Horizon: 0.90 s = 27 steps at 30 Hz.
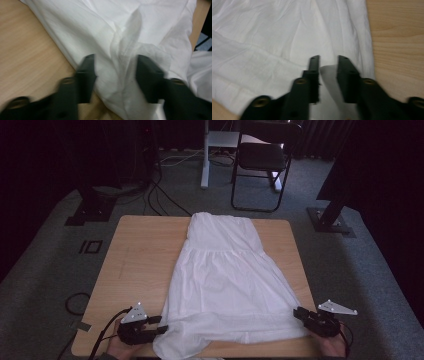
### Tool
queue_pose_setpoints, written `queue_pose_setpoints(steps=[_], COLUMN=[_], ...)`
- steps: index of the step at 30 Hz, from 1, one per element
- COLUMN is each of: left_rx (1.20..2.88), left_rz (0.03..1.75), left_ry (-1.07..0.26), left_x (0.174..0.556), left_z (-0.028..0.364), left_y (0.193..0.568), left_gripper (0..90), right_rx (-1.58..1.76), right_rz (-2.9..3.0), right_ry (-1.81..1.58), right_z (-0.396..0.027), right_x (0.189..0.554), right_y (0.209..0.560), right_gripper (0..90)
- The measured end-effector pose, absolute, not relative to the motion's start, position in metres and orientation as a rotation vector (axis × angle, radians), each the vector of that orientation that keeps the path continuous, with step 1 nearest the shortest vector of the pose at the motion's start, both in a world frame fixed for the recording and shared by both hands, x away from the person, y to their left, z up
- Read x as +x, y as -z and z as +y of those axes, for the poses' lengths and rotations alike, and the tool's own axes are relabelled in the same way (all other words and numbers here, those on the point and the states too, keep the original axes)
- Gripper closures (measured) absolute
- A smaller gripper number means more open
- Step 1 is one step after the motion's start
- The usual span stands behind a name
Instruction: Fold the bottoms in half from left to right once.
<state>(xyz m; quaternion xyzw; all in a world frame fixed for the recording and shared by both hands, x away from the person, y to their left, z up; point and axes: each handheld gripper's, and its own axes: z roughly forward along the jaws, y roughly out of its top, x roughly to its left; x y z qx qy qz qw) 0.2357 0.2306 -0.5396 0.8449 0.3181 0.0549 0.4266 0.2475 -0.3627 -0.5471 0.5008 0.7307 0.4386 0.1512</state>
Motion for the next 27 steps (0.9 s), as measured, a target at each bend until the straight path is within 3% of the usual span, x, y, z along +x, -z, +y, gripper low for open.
queue_pose_setpoints(steps=[1,3,11,12,16,21,27], left_rx=[2.114,2.119,2.183,2.161,2.070,1.991,1.973], left_rz=[0.781,0.722,0.644,0.640,0.736,0.852,0.986], left_ry=[-0.122,-0.090,-0.067,-0.062,-0.168,-0.296,-0.385], left_x=[0.235,0.229,0.213,0.214,0.224,0.258,0.318], left_z=[0.231,0.231,0.232,0.234,0.240,0.241,0.220], left_y=[0.539,0.537,0.533,0.532,0.524,0.512,0.511], left_gripper=[75.2,85.8,89.1,87.0,59.2,49.0,47.1], right_rx=[1.430,1.420,1.499,1.504,1.507,1.431,1.402], right_rz=[2.104,2.090,1.975,1.968,1.929,1.954,1.987], right_ry=[-1.257,-1.261,-1.263,-1.265,-1.306,-1.299,-1.286], right_z=[-0.365,-0.369,-0.403,-0.406,-0.407,-0.384,-0.355], right_x=[0.245,0.238,0.196,0.195,0.199,0.238,0.307], right_y=[0.546,0.544,0.546,0.547,0.543,0.528,0.522], right_gripper=[81.7,86.3,89.4,86.7,65.0,55.6,55.2])
